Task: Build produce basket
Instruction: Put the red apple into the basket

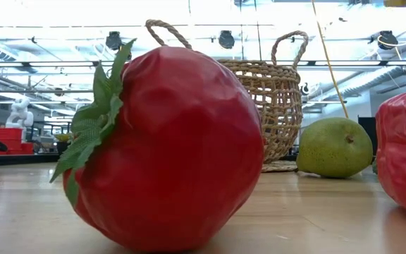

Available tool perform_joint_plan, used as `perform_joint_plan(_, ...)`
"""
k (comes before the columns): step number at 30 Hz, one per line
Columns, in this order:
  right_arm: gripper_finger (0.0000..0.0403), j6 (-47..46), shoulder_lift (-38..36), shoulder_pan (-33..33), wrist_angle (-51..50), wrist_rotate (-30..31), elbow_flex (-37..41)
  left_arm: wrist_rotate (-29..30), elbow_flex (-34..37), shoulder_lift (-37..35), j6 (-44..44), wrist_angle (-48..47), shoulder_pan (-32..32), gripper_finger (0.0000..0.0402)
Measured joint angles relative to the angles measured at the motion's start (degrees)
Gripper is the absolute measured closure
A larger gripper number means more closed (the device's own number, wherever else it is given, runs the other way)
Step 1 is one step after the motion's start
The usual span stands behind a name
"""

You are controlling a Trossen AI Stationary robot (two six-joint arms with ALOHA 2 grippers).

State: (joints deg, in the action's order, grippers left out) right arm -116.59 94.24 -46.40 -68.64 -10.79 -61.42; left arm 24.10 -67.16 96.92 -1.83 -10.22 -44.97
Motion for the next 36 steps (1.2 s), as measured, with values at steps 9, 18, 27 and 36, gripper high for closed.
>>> perform_joint_plan(9, 0.0006, 2.53, -0.07, 1.16, 4.84, -0.39, 3.19, 0.00, 0.02, 0.00, 0.07, -0.09, 0.00, 0.0192)
perform_joint_plan(18, 0.0012, 3.94, -2.39, 1.43, 5.33, 1.22, 3.19, 0.01, 0.02, 0.00, 0.28, -0.17, 0.00, 0.0192)
perform_joint_plan(27, 0.0012, 5.39, -8.18, 1.38, 9.71, 15.32, 3.19, 0.02, 0.02, 0.00, 0.28, -0.26, 0.00, 0.0192)
perform_joint_plan(36, 0.0012, 16.13, -10.97, 1.34, 22.95, 36.15, 3.19, 0.02, 0.02, 0.00, 0.35, -0.34, 0.00, 0.0192)
